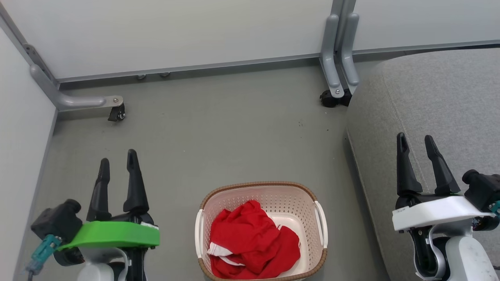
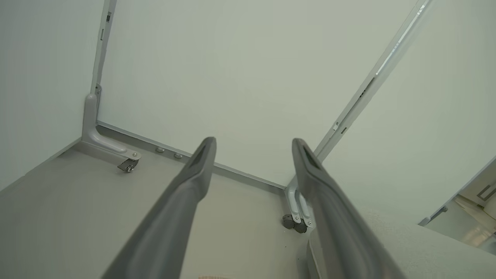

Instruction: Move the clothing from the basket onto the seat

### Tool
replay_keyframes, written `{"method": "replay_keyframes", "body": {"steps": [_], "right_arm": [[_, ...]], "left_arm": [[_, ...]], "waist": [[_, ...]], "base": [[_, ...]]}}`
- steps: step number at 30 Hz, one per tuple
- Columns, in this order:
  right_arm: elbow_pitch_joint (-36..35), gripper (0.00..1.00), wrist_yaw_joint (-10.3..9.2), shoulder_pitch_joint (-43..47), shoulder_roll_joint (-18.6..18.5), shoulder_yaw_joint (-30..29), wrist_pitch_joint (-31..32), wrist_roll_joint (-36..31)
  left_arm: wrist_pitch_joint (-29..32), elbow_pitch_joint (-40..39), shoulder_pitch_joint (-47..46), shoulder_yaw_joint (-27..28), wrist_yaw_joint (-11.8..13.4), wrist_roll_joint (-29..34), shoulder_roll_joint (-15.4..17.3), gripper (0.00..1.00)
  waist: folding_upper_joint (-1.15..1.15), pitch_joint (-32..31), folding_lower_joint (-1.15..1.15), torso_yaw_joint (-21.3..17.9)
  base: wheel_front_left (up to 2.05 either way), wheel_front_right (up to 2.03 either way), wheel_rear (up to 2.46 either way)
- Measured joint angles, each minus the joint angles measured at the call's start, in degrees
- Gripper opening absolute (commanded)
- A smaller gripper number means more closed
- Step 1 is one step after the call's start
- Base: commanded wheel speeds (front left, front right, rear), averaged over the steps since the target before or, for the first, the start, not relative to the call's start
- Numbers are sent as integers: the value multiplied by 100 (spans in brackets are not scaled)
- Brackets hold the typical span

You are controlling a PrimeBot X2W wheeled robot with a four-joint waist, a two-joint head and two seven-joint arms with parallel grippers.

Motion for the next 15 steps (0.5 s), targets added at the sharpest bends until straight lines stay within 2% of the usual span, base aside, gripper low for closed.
{"method": "replay_keyframes", "body": {"steps": [9,15], "right_arm": [[-77,100,1,19,-4,85,-144,-670],[-56,100,1,87,-5,269,-221,-1134]], "left_arm": [[-131,43,69,-370,175,847,5,100],[-211,91,71,-577,165,1313,8,100]], "waist": [[0,14,0,19],[0,0,0,33]], "base": [[0,0,0],[0,0,0]]}}
